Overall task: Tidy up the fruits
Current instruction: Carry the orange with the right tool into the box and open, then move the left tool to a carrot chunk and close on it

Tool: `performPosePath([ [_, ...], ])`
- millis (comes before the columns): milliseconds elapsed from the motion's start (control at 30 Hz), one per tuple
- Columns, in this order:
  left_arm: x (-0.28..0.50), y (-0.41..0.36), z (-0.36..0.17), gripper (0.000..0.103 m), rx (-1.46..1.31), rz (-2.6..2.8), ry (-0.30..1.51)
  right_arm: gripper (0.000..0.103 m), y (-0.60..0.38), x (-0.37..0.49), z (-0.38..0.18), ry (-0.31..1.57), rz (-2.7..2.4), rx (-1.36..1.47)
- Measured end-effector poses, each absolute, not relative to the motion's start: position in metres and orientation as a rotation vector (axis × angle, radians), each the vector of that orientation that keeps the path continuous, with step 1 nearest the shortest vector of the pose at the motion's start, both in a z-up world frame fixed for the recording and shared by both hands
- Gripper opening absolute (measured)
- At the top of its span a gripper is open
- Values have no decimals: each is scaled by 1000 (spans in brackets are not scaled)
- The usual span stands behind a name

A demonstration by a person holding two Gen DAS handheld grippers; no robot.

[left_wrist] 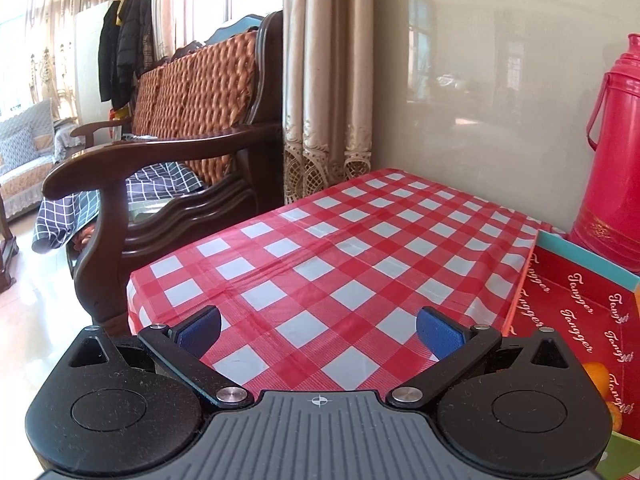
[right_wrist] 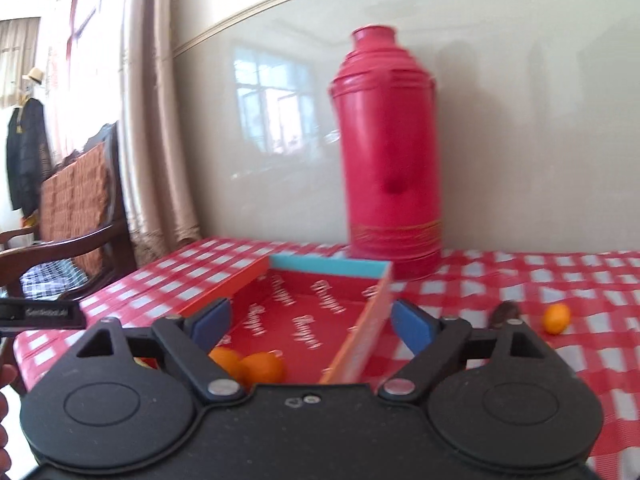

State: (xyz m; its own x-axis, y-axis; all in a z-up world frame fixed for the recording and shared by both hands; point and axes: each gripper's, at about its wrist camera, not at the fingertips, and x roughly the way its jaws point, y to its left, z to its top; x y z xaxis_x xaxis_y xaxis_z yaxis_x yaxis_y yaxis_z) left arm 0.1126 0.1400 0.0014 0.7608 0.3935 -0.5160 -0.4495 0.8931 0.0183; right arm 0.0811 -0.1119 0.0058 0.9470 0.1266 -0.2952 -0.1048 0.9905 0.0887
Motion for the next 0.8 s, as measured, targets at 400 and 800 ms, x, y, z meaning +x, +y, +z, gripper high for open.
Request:
performPosePath([
  [400,108,83,8,103,-24,313,483,97,-176,68,6,288,-248,90],
  [800,103,-19,8,103,109,47,467,97,-237,34,6,260,-589,84],
])
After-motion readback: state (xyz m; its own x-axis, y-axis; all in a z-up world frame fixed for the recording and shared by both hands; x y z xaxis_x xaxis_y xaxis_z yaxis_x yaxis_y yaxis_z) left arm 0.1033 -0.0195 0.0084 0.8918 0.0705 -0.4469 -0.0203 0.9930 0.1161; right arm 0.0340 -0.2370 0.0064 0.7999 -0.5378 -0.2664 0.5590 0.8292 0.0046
